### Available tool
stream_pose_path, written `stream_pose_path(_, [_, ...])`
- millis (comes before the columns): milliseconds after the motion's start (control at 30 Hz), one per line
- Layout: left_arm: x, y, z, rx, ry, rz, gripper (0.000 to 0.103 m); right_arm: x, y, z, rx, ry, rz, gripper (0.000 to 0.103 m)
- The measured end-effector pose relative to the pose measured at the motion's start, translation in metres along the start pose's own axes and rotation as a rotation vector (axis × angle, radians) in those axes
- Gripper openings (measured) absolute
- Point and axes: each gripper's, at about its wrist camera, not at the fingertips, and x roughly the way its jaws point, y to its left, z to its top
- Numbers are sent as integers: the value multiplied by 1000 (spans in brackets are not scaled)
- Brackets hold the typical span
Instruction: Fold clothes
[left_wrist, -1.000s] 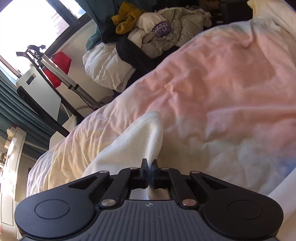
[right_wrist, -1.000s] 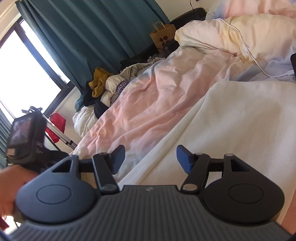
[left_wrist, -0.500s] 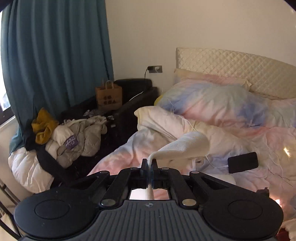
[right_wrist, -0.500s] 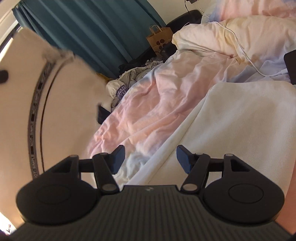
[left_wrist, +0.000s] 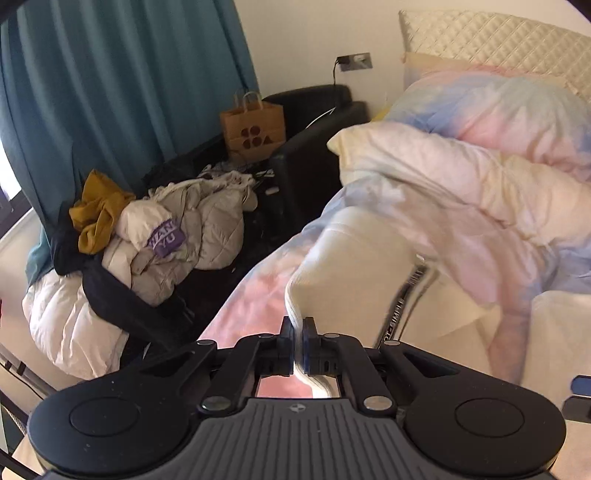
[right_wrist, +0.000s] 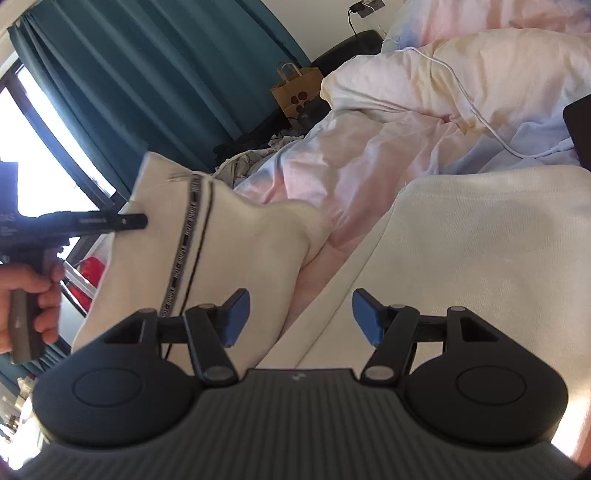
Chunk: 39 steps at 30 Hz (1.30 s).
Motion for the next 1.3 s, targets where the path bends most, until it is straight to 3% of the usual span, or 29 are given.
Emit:
stream_pose_path(67, [24,10,-14,-47,27,20,16,10,-1,-3,-15,4,11,65])
stream_pose_path(133, [34,16,-22,-103,56,48,51,17,-1,-3,-27,10,38,65])
stream_pose_path(300, [-7,30,-36,-247,9,62,66,26,-3,8,0,31,137,65])
stream_pose_path(367, [-54,19,-45,-267,-43,79,72,30,-3,14,-4,53,154,65])
stream_pose_path(400, [-79,13,-51,-272,-63,104,81,32,-3,17,3,68,162,65])
stream_pose_path(500, [-157,-1,-100,-425,-75,170,82,35,-5,23,41,119,188,65])
stream_pose_path(667, [-279,-21,-220,-705,-10,268,82,41,-8,33,105,204,231,65])
stream_pose_path(800, [-343,-53,-293,-808,25,415,82,37,0,47,54,222,250,65])
stream_pose_path(867, [-360,-69,-322,-880,17,430,82,40,5,56,8,225,244,65])
stream_pose_path(1000, [-369,-86,-356,-1026,4,391,81,61,2,63,85,266,270,65])
stream_pose_path(1100, [-366,-85,-365,-1056,-17,351,81,83,-2,56,86,279,239,65])
stream_pose_path(1200, [-362,-75,-370,-1064,-40,372,82,106,-7,54,107,277,229,64])
stream_pose_path(1300, [-357,-64,-377,-1106,-62,391,82,129,-12,53,132,270,224,56])
